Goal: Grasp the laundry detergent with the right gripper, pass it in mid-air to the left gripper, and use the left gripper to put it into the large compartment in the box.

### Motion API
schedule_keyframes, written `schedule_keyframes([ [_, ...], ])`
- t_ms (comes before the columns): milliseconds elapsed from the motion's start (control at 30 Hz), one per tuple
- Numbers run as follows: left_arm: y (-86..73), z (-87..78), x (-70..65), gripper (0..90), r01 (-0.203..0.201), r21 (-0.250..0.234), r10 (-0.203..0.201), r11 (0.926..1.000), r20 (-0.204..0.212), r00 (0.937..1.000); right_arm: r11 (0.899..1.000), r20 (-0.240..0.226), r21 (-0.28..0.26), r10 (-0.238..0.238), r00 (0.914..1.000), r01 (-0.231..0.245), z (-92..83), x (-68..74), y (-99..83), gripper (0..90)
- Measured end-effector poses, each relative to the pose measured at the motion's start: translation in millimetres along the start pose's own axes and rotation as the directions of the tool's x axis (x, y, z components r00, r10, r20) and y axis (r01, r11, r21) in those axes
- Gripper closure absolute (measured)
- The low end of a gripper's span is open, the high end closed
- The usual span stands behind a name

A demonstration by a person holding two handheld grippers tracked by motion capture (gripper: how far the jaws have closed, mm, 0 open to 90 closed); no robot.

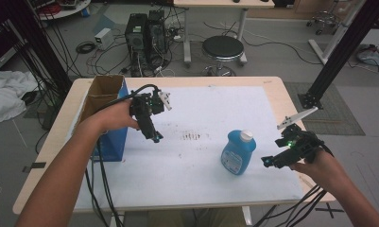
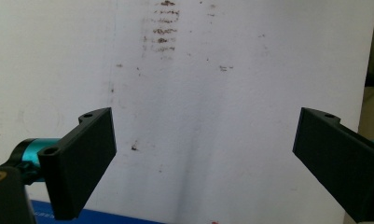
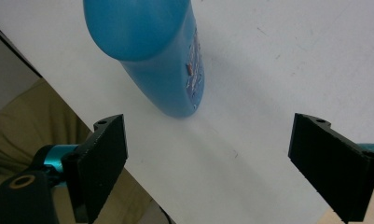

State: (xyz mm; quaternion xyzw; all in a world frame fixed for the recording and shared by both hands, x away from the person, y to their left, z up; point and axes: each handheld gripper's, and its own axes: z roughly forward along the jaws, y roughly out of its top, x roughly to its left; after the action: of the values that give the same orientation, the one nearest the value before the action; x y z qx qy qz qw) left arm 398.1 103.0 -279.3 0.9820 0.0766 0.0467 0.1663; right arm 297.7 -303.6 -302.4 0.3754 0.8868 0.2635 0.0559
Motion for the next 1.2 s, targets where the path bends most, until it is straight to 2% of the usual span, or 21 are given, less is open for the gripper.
schedule_keyframes([
  [133, 0.6, 1.4, 0.0, 6.0, 0.0, 0.001, 0.0, 1.0, -0.001, 1.0, 0.999, -0.022, -0.038, 0.016, 0.9996, -0.017, 6.2, 1.7, -5.7, 10.9],
  [367, 0.0, 3.4, -1.0, 6.0, 0.002, 0.001, -0.002, 1.0, -0.001, 1.0, 0.996, -0.005, -0.091, -0.006, 1.0, 0.005, 13.9, 10.3, -9.8, 10.9],
  [533, -0.2, 5.4, -1.1, 6.0, -0.001, 0.001, 0.001, 1.0, 0.0, 1.0, 0.988, 0.005, -0.155, -0.005, 1.0, 0.006, 21.4, 16.6, -15.8, 10.9],
  [567, -0.2, 5.4, -1.1, 6.0, -0.001, 0.001, 0.001, 1.0, 0.0, 1.0, 0.988, 0.005, -0.155, -0.005, 1.0, 0.006, 21.4, 16.6, -15.8, 10.9],
  [633, 0.2, 5.8, -1.2, 6.0, 0.001, -0.001, -0.001, 1.0, -0.001, 1.0, 0.981, 0.011, -0.196, 0.007, 0.9999, -0.005, 26.1, 19.5, -21.2, 10.8],
  [733, 0.4, 6.0, -1.1, 5.9, 0.0, -0.002, 0.0, 1.0, -0.001, 1.0, 0.975, 0.011, -0.222, 0.019, 0.9998, -0.016, 28.1, 20.6, -24.3, 10.8],
  [767, 0.7, 6.3, -1.0, 5.9, -0.001, -0.003, 0.001, 1.0, -0.001, 1.0, 0.967, 0.015, -0.255, 0.035, 0.9993, -0.03, 30.0, 22.6, -28.0, 10.8],
  [800, 0.8, 6.6, -1.3, 6.0, 0.001, -0.003, -0.001, 1.0, -0.001, 1.0, 0.964, 0.017, -0.265, 0.036, 0.9992, -0.031, 30.8, 23.2, -29.2, 10.9],
  [867, 1.1, 6.8, -1.3, 5.9, 0.0, -0.002, 0.0, 1.0, -0.001, 1.0, 0.961, 0.018, -0.275, 0.044, 0.9989, -0.037, 31.9, 24.4, -30.6, 10.9],
  [900, 1.7, 7.6, -0.9, 6.0, -0.003, -0.002, 0.003, 1.0, 0.0, 1.0, 0.956, 0.015, -0.291, 0.049, 0.9987, -0.043, 34.8, 25.9, -33.1, 10.9],
  [967, 2.0, 8.1, -1.0, 6.0, -0.002, -0.001, 0.002, 1.0, 0.0, 1.0, 0.954, 0.015, -0.296, 0.052, 0.9985, -0.045, 35.9, 26.5, -34.2, 10.8],
  [1133, 2.7, 9.2, -1.2, 6.0, -0.001, -0.002, 0.001, 1.0, 0.002, 1.0, 0.939, 0.012, -0.339, 0.069, 0.9975, -0.061, 42.2, 30.4, -39.0, 10.8],
  [1200, 2.6, 9.8, -0.8, 5.9, -0.002, -0.001, 0.002, 1.0, 0.001, 1.0, 0.937, 0.011, -0.343, 0.071, 0.9974, -0.063, 45.1, 31.6, -39.7, 10.8],
])
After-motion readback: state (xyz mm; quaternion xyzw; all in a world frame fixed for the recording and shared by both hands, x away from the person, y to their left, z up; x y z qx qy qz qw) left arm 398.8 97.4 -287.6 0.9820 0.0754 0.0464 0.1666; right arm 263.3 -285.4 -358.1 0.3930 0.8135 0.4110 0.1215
